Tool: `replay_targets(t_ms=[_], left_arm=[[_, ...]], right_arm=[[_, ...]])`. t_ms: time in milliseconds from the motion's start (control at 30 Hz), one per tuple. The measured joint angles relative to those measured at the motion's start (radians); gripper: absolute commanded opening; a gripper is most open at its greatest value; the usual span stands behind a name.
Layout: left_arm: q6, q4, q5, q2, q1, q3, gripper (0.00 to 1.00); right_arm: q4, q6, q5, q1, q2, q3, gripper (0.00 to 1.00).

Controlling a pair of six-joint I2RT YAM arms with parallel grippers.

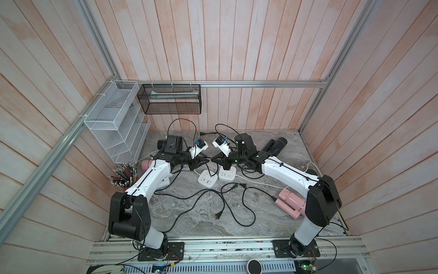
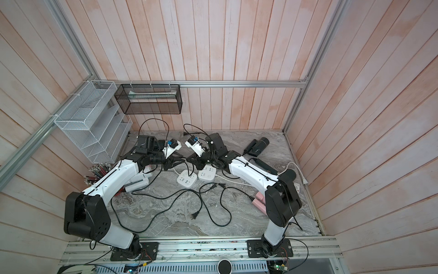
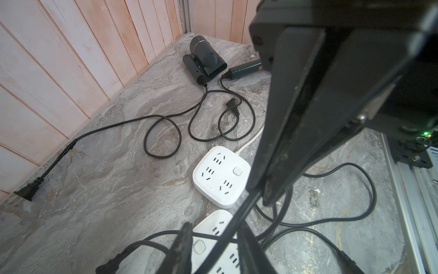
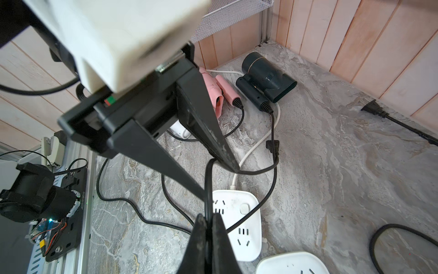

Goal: Charge the blow dryers
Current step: Pick up the plug from the center of the board.

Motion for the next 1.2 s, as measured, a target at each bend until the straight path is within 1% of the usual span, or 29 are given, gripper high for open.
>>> replay_targets(t_ms=[67,167,233,300,367,433,467,533,600,667,700,833,900,967,1033,1100,1200], left_arm=[[0.003,-0.001,-0.002,0.004,-0.003,0.000,0.23],[0.000,-0.003,-0.002,0.005,-0.005,0.000,0.18],[-0.006,-0.002,-0.002,0.005,-0.007,0.000,0.11],[-0.017,-0.001,-0.002,0.005,-0.011,0.000,0.07],[-0.035,-0.001,-0.002,0.004,-0.013,0.000,0.07],[-0.060,0.001,-0.003,0.000,-0.013,0.000,0.07],[-0.076,0.002,-0.006,-0.002,-0.013,0.000,0.06],[-0.111,0.002,-0.022,-0.006,-0.013,0.003,0.04],[-0.157,-0.006,-0.042,-0.007,-0.013,0.026,0.03],[-0.204,-0.019,-0.068,-0.008,-0.013,0.064,0.03],[-0.223,-0.026,-0.082,-0.008,-0.013,0.083,0.01],[-0.343,-0.090,-0.187,-0.007,-0.013,0.205,0.01],[-0.398,-0.135,-0.236,0.002,-0.013,0.268,0.01],[-0.447,-0.185,-0.273,0.028,-0.013,0.335,0.01],[-0.488,-0.235,-0.303,0.059,-0.013,0.385,0.01],[-0.517,-0.270,-0.324,0.080,-0.013,0.403,0.01],[-0.550,-0.287,-0.338,0.079,-0.013,0.375,0.01]], right_arm=[[0.000,0.000,0.000,0.000,0.000,0.000,0.02],[0.000,0.000,0.001,0.000,0.000,0.000,0.02],[0.001,0.002,0.002,0.000,0.000,0.000,0.03],[0.005,0.004,0.009,0.000,0.000,0.000,0.05],[0.010,0.011,0.017,-0.001,0.000,0.000,0.12],[0.019,0.027,0.024,0.000,0.000,0.000,0.26],[0.027,0.037,0.029,0.000,0.000,-0.001,0.30],[0.055,0.071,0.047,0.001,-0.005,-0.007,0.38],[0.085,0.105,0.075,0.001,-0.024,-0.032,0.41],[0.113,0.139,0.106,0.001,-0.060,-0.068,0.42],[0.122,0.153,0.121,0.001,-0.081,-0.088,0.43],[0.171,0.213,0.171,0.002,-0.177,-0.177,0.44],[0.189,0.240,0.187,0.004,-0.209,-0.212,0.42],[0.208,0.263,0.197,0.012,-0.227,-0.240,0.38],[0.230,0.288,0.197,0.027,-0.231,-0.264,0.37],[0.253,0.312,0.196,0.044,-0.231,-0.290,0.32],[0.287,0.344,0.196,0.071,-0.222,-0.319,0.31]])
